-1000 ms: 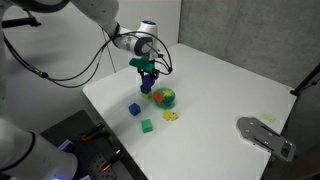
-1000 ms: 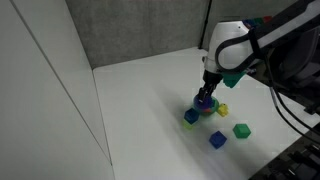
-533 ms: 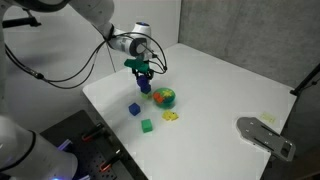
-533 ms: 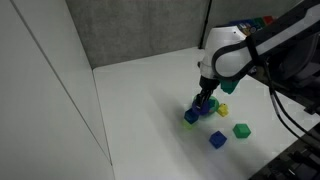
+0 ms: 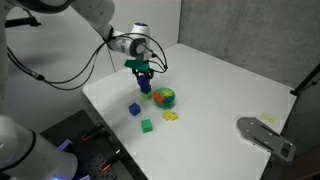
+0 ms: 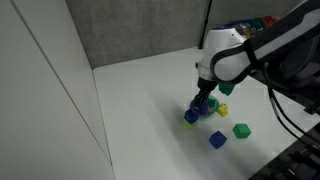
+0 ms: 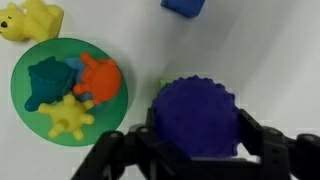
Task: Remove the purple ball from the green bowl and put it on top of the blue block that is stacked on the light green block
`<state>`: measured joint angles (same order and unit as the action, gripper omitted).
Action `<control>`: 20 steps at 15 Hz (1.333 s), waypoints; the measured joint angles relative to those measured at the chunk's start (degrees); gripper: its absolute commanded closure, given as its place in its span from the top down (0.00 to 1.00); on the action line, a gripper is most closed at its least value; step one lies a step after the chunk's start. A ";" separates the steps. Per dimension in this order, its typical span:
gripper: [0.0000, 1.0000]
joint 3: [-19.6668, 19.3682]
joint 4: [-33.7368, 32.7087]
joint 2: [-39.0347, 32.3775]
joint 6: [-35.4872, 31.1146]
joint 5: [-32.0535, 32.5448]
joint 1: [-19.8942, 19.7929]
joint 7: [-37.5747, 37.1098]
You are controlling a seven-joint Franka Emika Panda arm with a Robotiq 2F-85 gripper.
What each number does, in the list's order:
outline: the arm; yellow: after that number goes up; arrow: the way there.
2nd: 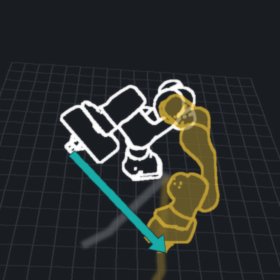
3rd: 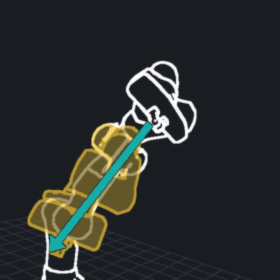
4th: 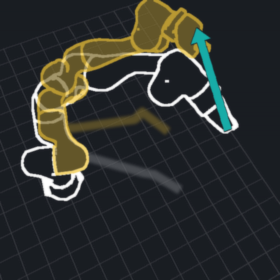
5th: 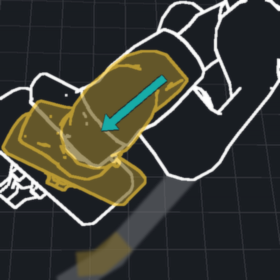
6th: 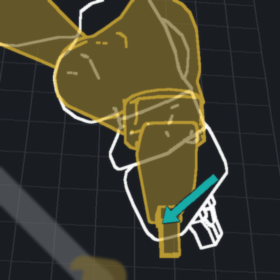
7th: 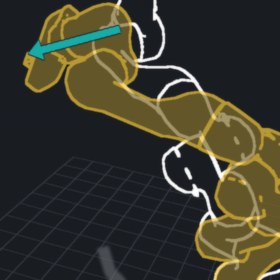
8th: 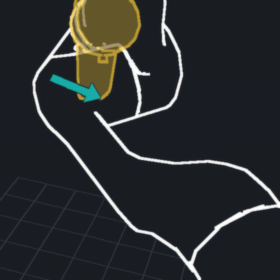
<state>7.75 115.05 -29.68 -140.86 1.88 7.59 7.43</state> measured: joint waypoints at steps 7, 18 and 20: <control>0.52 -0.25 -1.31 -1.04 -0.74 1.00 0.06 0.00; 0.52 -0.25 -3.07 -3.70 -0.81 1.01 0.24 0.00; 0.54 -0.25 -3.13 -3.77 -0.81 1.01 0.24 0.00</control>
<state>7.50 111.92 -33.45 -141.67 2.88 7.84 7.43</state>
